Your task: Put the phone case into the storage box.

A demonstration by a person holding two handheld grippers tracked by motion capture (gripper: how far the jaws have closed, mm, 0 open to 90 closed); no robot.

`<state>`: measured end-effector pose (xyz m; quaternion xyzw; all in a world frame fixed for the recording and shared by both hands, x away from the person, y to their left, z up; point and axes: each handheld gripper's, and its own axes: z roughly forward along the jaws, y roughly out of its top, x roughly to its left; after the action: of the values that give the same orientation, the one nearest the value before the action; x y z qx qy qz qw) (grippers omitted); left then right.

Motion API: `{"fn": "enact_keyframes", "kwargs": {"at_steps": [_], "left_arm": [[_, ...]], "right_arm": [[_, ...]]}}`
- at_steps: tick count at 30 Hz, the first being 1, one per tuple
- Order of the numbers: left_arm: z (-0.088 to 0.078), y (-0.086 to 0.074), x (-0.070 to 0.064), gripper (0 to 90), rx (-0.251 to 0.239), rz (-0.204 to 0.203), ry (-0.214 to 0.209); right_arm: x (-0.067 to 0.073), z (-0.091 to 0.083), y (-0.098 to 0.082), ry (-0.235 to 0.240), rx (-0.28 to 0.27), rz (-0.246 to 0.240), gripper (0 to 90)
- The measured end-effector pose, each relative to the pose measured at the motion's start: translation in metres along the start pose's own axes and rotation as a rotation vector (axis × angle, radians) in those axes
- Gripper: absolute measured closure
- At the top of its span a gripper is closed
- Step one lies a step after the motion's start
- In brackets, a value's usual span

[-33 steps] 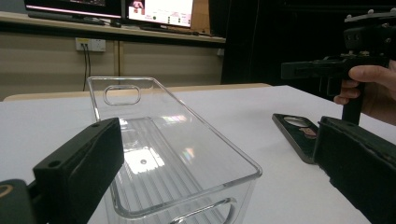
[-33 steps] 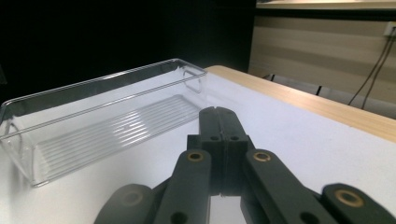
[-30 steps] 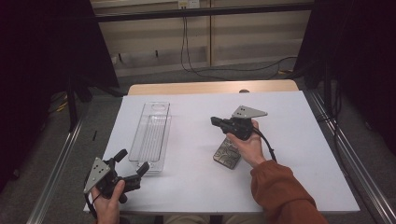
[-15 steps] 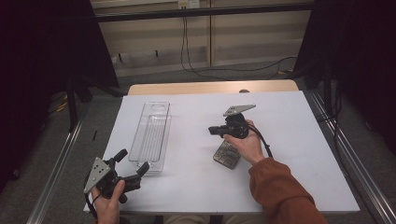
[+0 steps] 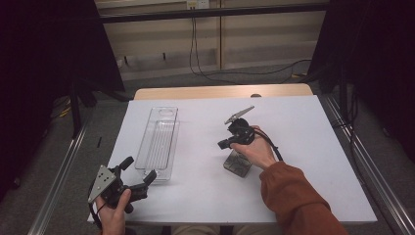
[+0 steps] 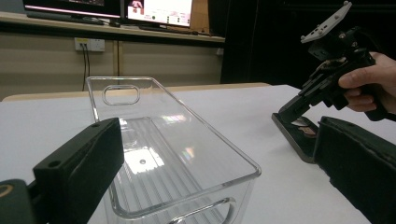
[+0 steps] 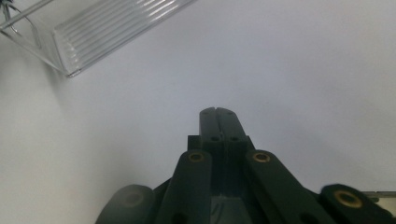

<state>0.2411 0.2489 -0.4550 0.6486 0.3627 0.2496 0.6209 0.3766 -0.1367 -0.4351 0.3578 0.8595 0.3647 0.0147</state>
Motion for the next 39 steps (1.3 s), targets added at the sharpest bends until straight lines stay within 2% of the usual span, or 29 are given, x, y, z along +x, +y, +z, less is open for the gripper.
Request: {"fn": "enact_keyframes", "kwargs": {"at_steps": [1,3,7,10,11,12,19,25,27,29,33,34,35,39], "left_arm": [[0.000,0.000,0.000,1.9,0.001,0.002,0.001],[0.000,0.000,0.000,1.9,0.004,0.003,0.006],[0.000,0.000,0.000,1.9,0.000,0.002,-0.001],[0.000,0.000,0.000,1.9,-0.001,0.001,-0.002],[0.000,0.000,0.000,1.9,0.001,0.002,0.002],[0.000,0.000,0.000,1.9,0.003,0.003,0.005],[0.001,0.000,0.000,1.9,0.005,0.006,0.005],[0.000,0.000,0.001,1.9,0.003,0.004,0.006],[0.000,0.000,0.000,1.9,0.003,0.003,0.010],[0.000,0.000,0.001,1.9,0.004,0.002,0.006],[0.000,0.000,0.001,1.9,0.005,0.000,0.008],[-0.001,0.000,0.001,1.9,0.004,0.005,0.008],[-0.001,0.000,0.001,1.9,0.004,0.005,0.009],[0.000,0.000,0.001,1.9,0.005,0.005,0.012]], "right_arm": [[0.000,0.001,0.001,-0.009,0.013,-0.009,90.0],[0.000,0.003,0.001,0.004,0.049,0.011,90.0],[0.001,0.007,-0.001,-0.009,0.101,0.021,90.0],[0.001,0.009,-0.002,-0.001,0.127,-0.002,90.0],[0.003,0.010,-0.002,-0.005,0.139,0.011,90.0],[0.003,0.010,-0.001,-0.003,0.144,-0.004,90.0],[0.006,0.019,-0.004,0.019,0.237,-0.011,90.0],[0.008,0.024,-0.006,0.028,0.249,-0.013,90.0],[0.009,0.027,-0.007,0.022,0.281,-0.015,90.0],[0.009,0.029,-0.009,0.030,0.273,-0.011,90.0],[0.011,0.028,-0.009,0.019,0.292,-0.027,90.0],[0.012,0.027,-0.009,0.016,0.295,-0.014,90.0],[0.011,0.026,-0.010,0.015,0.300,-0.034,90.0],[0.010,0.023,-0.015,0.028,0.280,-0.009,90.0]]}}
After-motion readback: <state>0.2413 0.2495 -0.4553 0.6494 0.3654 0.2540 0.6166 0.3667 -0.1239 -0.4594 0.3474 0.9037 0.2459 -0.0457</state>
